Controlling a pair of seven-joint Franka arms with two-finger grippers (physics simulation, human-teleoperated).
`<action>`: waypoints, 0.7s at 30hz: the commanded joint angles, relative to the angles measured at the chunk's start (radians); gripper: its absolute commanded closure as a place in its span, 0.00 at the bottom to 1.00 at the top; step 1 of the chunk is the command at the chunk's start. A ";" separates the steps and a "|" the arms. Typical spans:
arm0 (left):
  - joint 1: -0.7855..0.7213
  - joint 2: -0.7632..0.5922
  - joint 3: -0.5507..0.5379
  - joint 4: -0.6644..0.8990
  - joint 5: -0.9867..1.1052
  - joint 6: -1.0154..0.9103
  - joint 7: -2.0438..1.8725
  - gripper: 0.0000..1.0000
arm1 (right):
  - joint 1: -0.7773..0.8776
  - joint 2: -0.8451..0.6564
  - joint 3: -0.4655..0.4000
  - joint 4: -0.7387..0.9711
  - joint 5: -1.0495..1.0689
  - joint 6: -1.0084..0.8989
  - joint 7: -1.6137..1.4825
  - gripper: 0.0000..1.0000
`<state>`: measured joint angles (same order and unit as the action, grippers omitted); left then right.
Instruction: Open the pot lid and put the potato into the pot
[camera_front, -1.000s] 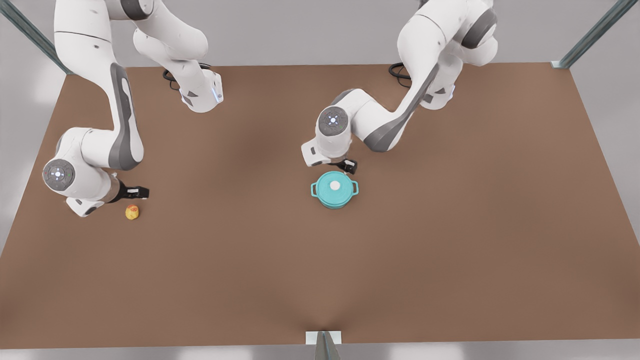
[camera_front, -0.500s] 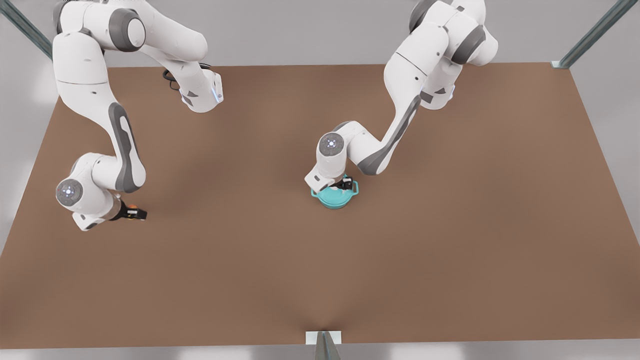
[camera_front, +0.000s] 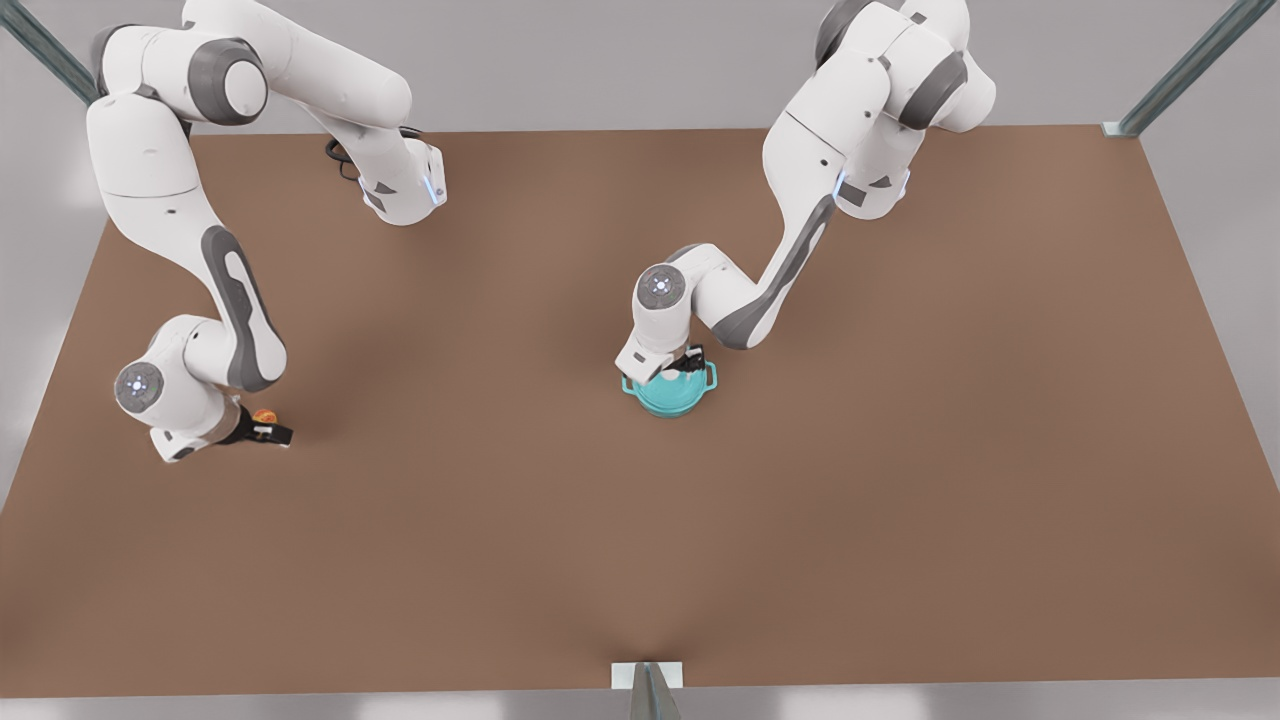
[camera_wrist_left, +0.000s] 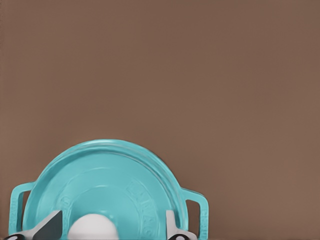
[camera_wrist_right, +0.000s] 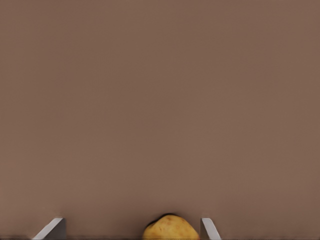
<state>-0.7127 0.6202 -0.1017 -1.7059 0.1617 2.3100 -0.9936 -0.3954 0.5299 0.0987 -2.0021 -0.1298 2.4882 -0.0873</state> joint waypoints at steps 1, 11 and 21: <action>-0.001 -0.002 -0.001 -0.001 0.002 0.003 -0.163 0.00 | -0.005 -0.004 0.001 -0.017 -0.007 0.031 -0.049 0.00; 0.003 -0.007 0.000 0.005 0.002 -0.001 -0.168 0.59 | -0.108 -0.008 0.061 -0.060 -0.074 0.031 -0.057 0.00; 0.317 0.094 0.007 0.235 -0.001 -0.038 0.275 0.60 | -0.128 -0.010 0.062 -0.081 -0.094 0.031 -0.051 0.00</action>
<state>-0.4390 0.6933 -0.0953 -1.4947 0.1664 2.2792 -1.0497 -0.5234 0.5199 0.1610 -2.0850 -0.2232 2.5189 -0.1201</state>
